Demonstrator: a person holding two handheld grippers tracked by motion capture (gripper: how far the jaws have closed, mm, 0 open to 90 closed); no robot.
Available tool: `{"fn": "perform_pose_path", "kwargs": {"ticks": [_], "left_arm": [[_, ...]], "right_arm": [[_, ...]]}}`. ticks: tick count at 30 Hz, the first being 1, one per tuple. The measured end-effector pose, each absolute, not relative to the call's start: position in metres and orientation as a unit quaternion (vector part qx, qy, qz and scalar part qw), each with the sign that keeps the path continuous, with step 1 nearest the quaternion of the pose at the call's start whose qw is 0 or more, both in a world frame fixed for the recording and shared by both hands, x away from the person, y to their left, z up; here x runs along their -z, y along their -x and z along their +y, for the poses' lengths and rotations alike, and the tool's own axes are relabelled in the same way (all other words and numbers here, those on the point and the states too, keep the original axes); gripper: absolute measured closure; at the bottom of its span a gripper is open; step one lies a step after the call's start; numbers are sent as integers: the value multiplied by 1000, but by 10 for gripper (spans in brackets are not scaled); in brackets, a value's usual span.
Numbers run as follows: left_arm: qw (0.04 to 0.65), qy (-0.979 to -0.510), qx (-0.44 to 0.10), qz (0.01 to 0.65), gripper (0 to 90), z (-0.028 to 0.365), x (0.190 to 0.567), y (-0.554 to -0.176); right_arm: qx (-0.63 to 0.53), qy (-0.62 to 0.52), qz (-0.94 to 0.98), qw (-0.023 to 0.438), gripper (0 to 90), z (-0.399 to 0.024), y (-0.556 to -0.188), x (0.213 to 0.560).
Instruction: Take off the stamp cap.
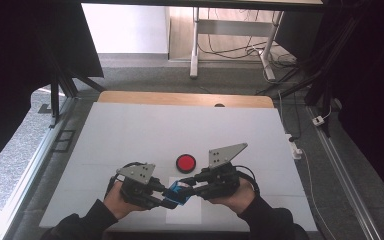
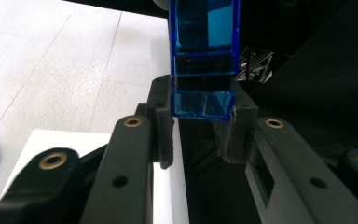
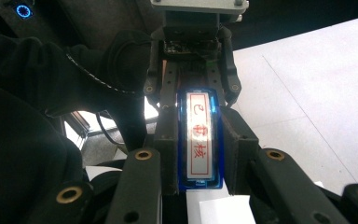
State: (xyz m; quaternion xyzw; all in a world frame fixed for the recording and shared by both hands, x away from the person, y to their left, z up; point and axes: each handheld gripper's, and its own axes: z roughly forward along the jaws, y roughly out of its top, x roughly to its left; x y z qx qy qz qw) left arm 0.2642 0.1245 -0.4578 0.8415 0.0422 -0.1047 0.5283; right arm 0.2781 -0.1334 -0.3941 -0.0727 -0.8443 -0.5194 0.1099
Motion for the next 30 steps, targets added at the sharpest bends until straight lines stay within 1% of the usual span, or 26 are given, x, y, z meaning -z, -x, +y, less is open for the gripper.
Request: {"fn": "perform_pose_path", "kwargs": {"ticks": [5,11,15,25,30], "left_arm": [[510,-851,110,63,696,126,461,-266],[500,-856,108,74,695,125,460,-266],[502,-856,95,80,694,125,459,-264],[482,-864,65,129,693,134,456,-258],[474,-868,47,138,692,139,453,-254]], "right_arm": [[511,68,-854,78,714,-134,-276,391],[511,68,-854,67,714,-134,-275,391],[513,61,-854,54,714,-133,-273,389],[518,67,-852,26,713,-136,-273,387],[513,63,-856,5,713,-136,-271,388]]}}
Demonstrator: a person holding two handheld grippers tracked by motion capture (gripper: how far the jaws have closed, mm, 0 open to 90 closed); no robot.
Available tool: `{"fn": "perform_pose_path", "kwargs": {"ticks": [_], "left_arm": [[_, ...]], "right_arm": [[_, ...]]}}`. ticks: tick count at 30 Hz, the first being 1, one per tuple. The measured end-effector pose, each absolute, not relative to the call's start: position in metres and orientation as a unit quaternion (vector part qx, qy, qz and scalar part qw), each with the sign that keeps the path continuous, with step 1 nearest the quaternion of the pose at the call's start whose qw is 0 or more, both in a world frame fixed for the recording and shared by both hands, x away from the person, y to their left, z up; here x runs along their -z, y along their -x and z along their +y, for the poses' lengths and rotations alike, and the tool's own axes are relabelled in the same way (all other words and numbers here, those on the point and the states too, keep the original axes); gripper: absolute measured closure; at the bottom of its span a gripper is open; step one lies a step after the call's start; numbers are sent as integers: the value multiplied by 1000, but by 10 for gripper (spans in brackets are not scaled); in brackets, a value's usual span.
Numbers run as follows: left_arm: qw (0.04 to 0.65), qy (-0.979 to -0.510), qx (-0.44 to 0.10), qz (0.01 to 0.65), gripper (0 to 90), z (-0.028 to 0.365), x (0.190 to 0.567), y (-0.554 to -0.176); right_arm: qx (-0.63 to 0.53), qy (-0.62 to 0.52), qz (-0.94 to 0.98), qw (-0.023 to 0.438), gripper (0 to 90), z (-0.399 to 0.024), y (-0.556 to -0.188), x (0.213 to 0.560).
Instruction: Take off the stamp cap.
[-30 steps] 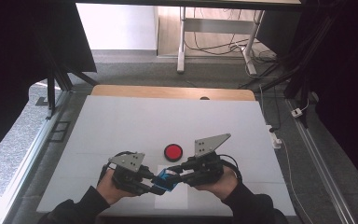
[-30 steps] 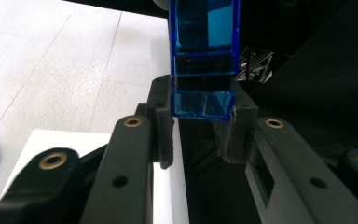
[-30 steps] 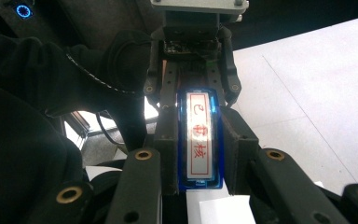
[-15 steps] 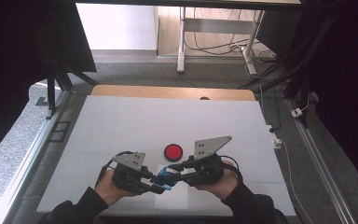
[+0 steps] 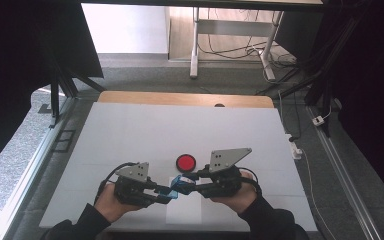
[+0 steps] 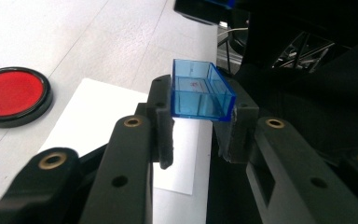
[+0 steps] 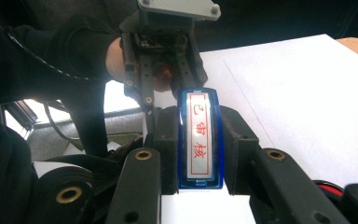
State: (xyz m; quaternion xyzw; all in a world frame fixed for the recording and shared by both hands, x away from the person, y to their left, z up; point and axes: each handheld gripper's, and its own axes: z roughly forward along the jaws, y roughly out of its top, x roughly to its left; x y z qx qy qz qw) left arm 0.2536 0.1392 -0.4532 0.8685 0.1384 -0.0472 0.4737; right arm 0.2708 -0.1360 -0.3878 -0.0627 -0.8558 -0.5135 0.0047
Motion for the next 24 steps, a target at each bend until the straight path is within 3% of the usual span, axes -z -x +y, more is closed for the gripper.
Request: {"fn": "perform_pose_path", "kwargs": {"ticks": [7,24], "left_arm": [[468,-867,49,162,689,148,449,-251],[453,-851,-10,264,689,186,448,-229]], "right_arm": [[513,69,-855,2,713,-137,-272,388],[505,101,-857,-21,713,-140,-278,392]]}}
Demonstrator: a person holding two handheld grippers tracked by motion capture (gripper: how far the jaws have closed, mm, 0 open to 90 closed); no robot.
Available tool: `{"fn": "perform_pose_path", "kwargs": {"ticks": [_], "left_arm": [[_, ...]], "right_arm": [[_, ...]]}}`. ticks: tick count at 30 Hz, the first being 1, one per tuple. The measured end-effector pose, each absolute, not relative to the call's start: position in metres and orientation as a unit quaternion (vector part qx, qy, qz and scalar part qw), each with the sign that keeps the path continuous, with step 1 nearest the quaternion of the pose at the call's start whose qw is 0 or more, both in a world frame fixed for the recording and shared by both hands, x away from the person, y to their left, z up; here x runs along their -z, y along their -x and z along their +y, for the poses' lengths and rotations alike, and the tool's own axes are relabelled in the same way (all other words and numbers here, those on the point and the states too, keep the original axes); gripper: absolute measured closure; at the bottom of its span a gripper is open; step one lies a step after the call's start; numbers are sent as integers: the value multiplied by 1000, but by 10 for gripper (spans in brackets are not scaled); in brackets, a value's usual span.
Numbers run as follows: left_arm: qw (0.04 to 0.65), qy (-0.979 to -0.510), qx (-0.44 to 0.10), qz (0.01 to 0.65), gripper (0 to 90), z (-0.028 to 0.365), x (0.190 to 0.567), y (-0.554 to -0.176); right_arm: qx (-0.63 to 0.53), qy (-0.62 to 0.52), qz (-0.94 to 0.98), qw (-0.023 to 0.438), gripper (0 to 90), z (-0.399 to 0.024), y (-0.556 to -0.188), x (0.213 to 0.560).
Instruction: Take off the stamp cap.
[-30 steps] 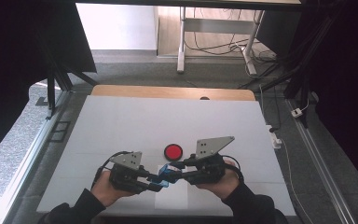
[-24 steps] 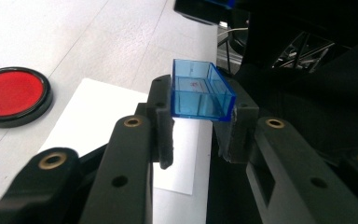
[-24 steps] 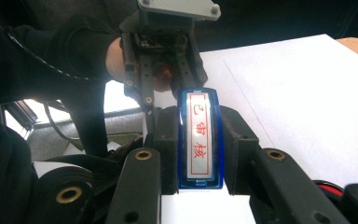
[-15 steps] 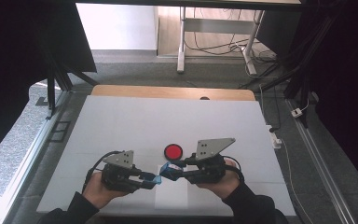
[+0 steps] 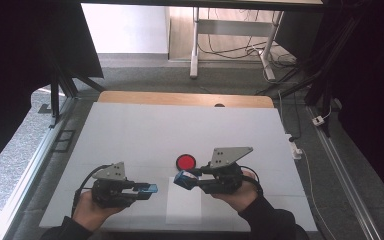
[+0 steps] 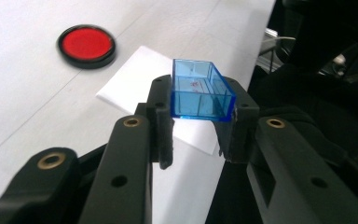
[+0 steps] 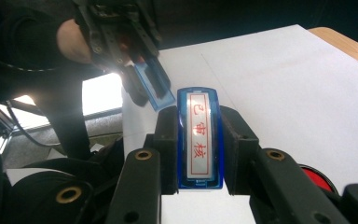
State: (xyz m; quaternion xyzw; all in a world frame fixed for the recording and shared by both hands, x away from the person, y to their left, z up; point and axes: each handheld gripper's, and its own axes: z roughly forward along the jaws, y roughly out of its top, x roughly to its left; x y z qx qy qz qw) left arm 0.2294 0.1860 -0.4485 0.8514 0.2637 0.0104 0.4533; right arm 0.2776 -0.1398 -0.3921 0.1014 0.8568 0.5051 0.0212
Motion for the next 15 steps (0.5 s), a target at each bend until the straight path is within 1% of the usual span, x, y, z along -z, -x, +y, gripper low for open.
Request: {"fn": "perform_pose_path", "kwargs": {"ticks": [9,13,15], "left_arm": [[453,-833,-49,313,689,207,450,-215],[459,-823,-46,331,689,216,451,-211],[456,-820,-54,341,689,219,452,-209]], "right_arm": [[-495,-110,861,36,713,-141,-280,394],[-493,-113,862,42,713,-141,-282,394],[-494,-116,861,44,713,-142,-283,394]]}}
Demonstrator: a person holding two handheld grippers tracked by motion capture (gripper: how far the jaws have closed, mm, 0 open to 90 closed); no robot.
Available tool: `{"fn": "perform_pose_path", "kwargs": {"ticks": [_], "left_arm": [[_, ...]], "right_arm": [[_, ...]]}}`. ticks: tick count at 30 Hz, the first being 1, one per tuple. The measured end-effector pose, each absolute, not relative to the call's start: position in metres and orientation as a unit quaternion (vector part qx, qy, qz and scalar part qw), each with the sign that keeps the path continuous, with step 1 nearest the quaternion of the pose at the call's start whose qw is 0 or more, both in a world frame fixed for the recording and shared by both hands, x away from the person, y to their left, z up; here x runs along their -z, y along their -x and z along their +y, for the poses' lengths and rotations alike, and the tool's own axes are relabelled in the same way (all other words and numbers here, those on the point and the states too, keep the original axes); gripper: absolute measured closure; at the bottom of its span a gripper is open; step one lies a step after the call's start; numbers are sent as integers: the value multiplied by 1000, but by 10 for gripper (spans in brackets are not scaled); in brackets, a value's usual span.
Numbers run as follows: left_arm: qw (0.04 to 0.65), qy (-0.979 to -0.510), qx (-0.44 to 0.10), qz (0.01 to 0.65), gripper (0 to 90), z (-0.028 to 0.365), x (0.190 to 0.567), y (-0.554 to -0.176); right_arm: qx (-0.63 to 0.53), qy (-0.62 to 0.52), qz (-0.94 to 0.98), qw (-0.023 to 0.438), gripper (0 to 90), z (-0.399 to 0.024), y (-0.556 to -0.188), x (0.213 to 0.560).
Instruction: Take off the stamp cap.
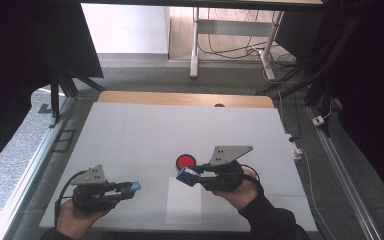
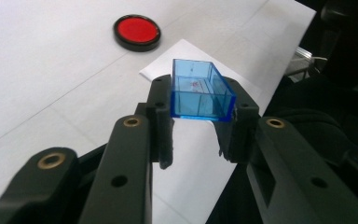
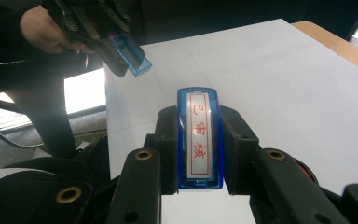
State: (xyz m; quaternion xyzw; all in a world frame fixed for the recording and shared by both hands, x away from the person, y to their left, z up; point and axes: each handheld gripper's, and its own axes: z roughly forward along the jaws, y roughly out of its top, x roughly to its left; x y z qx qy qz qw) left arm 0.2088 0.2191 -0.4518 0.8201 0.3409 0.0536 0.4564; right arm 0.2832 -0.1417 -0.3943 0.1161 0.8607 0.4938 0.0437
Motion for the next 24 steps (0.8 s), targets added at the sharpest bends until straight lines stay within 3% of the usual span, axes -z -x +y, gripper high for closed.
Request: {"fn": "perform_pose_path", "kwargs": {"ticks": [24], "left_arm": [[442,-802,-88,392,689,251,466,-186]], "right_arm": [[-481,-157,859,74,713,-147,-296,407]]}}
